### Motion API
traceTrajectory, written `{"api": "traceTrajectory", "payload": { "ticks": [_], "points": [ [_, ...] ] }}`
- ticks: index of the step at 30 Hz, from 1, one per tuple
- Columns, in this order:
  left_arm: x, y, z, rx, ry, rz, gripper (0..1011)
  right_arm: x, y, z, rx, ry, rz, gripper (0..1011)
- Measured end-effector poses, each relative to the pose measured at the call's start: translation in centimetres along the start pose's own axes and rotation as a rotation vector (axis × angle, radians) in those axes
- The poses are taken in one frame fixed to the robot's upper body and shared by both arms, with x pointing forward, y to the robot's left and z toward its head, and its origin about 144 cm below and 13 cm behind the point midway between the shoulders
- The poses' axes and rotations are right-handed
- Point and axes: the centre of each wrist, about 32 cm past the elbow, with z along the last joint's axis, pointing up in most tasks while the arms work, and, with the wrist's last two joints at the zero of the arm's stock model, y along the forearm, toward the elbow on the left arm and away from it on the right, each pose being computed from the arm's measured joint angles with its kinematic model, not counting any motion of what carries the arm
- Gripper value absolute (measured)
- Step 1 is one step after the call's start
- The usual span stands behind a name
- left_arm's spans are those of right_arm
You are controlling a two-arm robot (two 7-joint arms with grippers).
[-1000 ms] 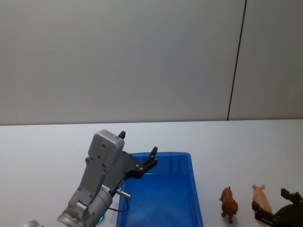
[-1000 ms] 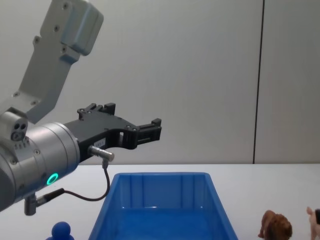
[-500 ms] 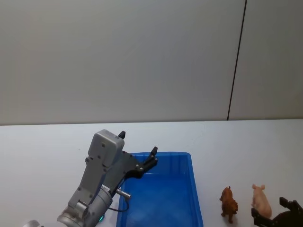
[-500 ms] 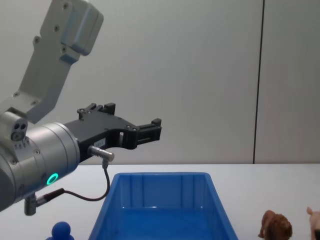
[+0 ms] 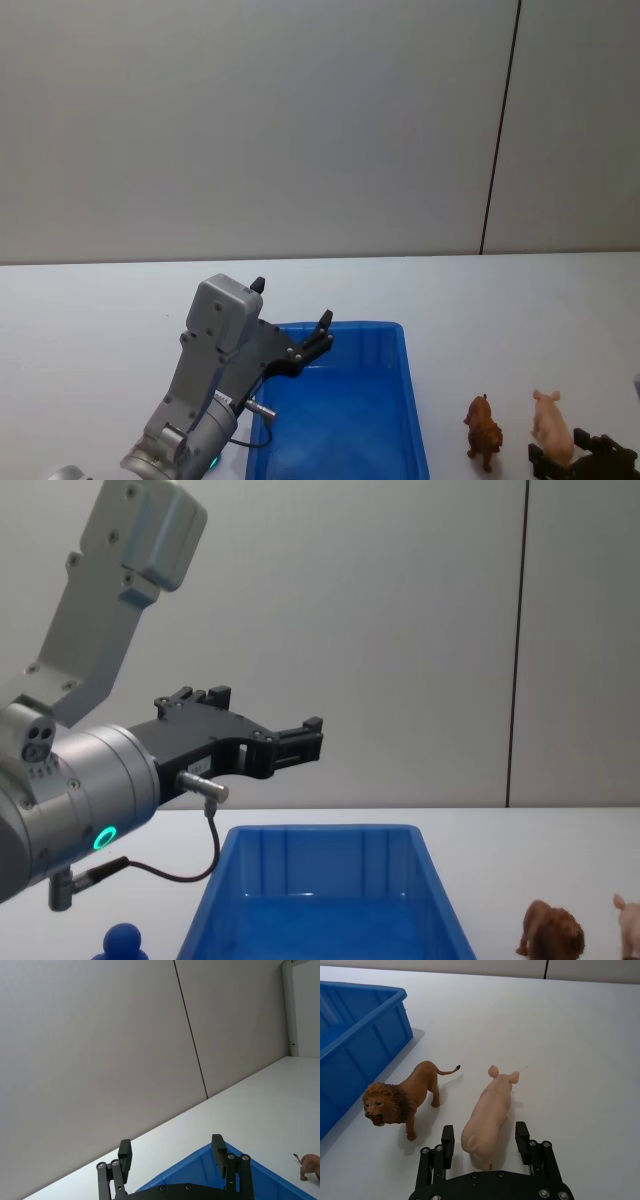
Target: Pick up the two dolls from the table and place them into the box.
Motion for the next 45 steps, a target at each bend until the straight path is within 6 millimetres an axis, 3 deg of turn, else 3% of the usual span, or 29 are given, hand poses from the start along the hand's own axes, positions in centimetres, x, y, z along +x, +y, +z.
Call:
{"api": "traceTrajectory", "payload": {
  "ticks": [14, 30, 45],
  "points": [
    [0.0, 0.0, 0.0, 0.000, 0.000, 0.000, 1001, -0.2, 1.1, 0.0, -0.011, 0.026, 0.010, 369],
    [0.0, 0.0, 0.0, 0.000, 0.000, 0.000, 1001, -0.9, 1.8, 1.2, 0.095, -0.058, -0.029, 362],
    [0.0, 0.0, 0.0, 0.000, 0.000, 0.000, 1001, -2.3, 2.6, 4.9, 0.236, -0.164, 0.083, 362]
  ]
}}
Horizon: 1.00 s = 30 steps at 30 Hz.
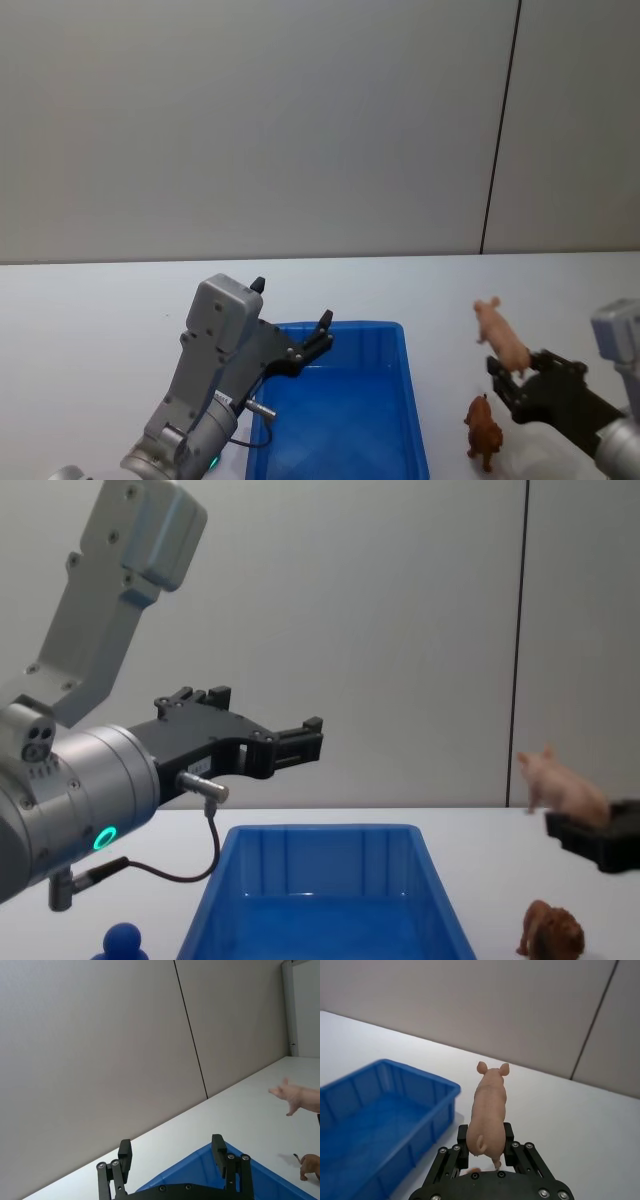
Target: Pick up the two dolls from the table and place them into the box.
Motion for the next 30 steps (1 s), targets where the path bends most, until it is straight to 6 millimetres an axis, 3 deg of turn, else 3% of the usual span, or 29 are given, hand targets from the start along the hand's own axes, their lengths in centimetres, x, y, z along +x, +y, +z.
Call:
{"api": "traceTrajectory", "payload": {
  "ticks": [12, 21, 25, 26, 30],
  "points": [
    [0.0, 0.0, 0.0, 0.000, 0.000, 0.000, 1001, -1.1, 2.2, 3.1, 0.054, -0.010, 0.166, 362],
    [0.0, 0.0, 0.0, 0.000, 0.000, 0.000, 1001, -2.0, 3.9, 4.1, 0.028, 0.034, 0.273, 362],
    [0.0, 0.0, 0.0, 0.000, 0.000, 0.000, 1001, -2.5, 4.6, 4.2, 0.012, 0.055, 0.312, 427],
    [0.0, 0.0, 0.0, 0.000, 0.000, 0.000, 1001, -2.6, 4.7, 4.3, 0.010, 0.058, 0.317, 506],
    [0.0, 0.0, 0.0, 0.000, 0.000, 0.000, 1001, -2.8, 5.1, 4.3, 0.003, 0.067, 0.338, 628]
  ]
}}
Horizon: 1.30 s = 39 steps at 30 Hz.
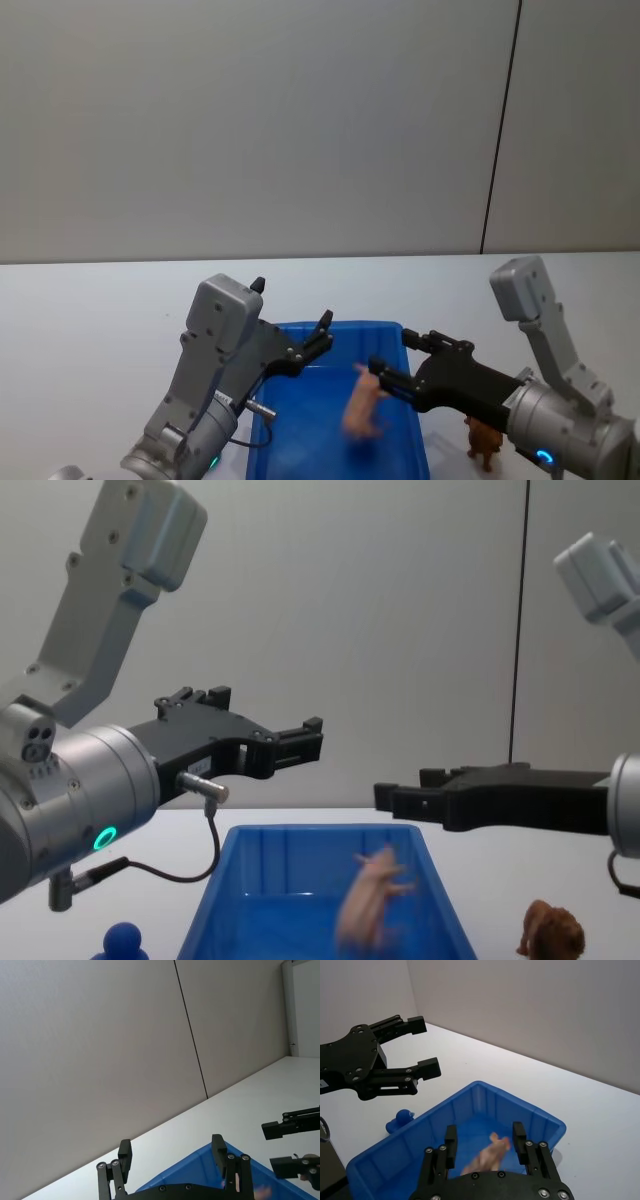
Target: Pick up the two dolls from the table and place them into the box.
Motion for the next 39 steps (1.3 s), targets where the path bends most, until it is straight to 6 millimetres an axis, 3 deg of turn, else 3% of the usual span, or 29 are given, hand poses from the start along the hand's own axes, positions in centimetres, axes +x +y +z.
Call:
{"api": "traceTrajectory", "payload": {
  "ticks": [14, 29, 39],
  "points": [
    [0.0, 0.0, 0.0, 0.000, 0.000, 0.000, 1001, 0.4, -1.1, -0.6, 0.003, -0.013, -0.037, 998],
    [0.0, 0.0, 0.0, 0.000, 0.000, 0.000, 1001, 0.6, -5.1, -2.7, -0.005, 0.023, -0.153, 1001],
    [0.0, 0.0, 0.0, 0.000, 0.000, 0.000, 1001, 0.2, -6.5, -3.9, -0.040, 0.048, -0.179, 1001]
  ]
}}
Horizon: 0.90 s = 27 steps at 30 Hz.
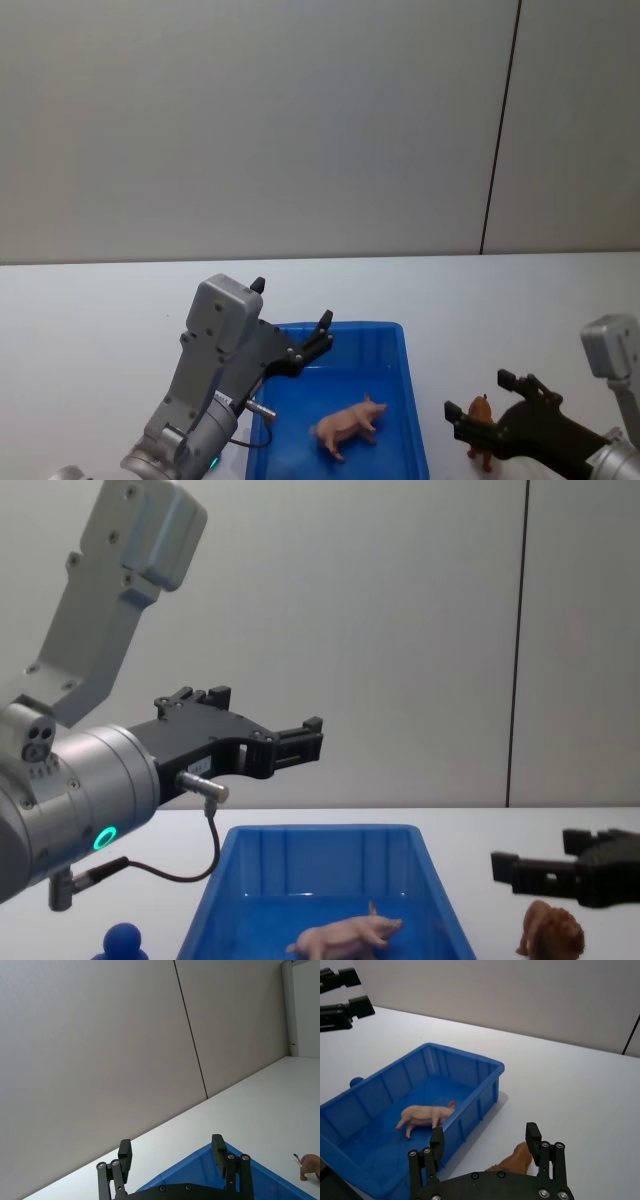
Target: Pick up the two dolls from the table and place them into the box.
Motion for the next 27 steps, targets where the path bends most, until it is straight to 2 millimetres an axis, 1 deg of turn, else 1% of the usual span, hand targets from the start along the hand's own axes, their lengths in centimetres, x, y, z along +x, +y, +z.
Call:
{"api": "traceTrajectory", "payload": {
  "ticks": [8, 21, 22, 24, 27],
  "points": [
    [0.0, 0.0, 0.0, 0.000, 0.000, 0.000, 1001, -0.1, -0.5, -1.1, -0.048, 0.026, -0.015, 1001],
    [0.0, 0.0, 0.0, 0.000, 0.000, 0.000, 1001, 0.0, -0.3, -2.7, -0.118, 0.045, -0.056, 1001],
    [0.0, 0.0, 0.0, 0.000, 0.000, 0.000, 1001, 0.0, -0.3, -2.8, -0.121, 0.046, -0.058, 995],
    [0.0, 0.0, 0.0, 0.000, 0.000, 0.000, 1001, 0.1, -0.2, -3.0, -0.129, 0.048, -0.063, 929],
    [0.0, 0.0, 0.0, 0.000, 0.000, 0.000, 1001, 0.1, -0.1, -3.1, -0.135, 0.051, -0.068, 902]
  ]
}}
